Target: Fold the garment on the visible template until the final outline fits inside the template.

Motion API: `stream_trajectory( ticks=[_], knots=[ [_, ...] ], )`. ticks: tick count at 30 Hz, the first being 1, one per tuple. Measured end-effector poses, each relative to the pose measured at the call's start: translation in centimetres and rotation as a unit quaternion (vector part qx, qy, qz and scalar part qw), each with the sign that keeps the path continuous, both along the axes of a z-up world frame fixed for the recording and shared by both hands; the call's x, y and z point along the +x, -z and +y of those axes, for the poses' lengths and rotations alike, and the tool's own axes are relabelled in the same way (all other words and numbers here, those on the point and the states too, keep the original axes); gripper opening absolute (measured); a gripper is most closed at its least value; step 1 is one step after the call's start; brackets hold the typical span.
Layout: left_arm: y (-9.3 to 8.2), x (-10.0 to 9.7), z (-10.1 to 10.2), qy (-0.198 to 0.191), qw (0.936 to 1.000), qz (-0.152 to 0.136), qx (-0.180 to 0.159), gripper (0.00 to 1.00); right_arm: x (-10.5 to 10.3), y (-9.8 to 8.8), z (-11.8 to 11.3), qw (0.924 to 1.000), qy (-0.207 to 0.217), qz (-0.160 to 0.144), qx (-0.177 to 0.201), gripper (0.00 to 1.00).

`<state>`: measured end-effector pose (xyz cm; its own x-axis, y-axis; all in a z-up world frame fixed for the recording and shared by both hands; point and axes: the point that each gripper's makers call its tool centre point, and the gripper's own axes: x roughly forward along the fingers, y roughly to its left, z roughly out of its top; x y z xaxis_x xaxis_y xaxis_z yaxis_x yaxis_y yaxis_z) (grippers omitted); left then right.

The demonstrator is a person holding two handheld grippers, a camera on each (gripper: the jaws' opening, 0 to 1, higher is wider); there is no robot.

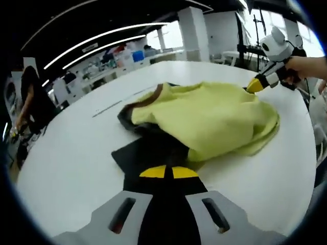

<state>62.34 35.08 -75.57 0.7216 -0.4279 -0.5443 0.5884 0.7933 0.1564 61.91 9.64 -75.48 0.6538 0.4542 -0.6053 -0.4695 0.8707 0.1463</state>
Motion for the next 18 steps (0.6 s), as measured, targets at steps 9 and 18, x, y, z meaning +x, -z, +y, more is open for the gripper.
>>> stream_trajectory(
  ticks=[9, 18],
  knots=[
    [-5.1, 1.2, 4.1, -0.072, 0.9949, -0.026, -0.065, 0.0, 1.7, -2.4, -1.7, 0.9997, 0.011, -0.02, -0.01, 0.0],
    [-5.1, 2.4, 9.5, -0.152, 0.9863, -0.021, -0.061, 0.0, 2.3, -3.1, -2.4, 0.9996, 0.015, -0.016, -0.017, 0.0]
  ],
)
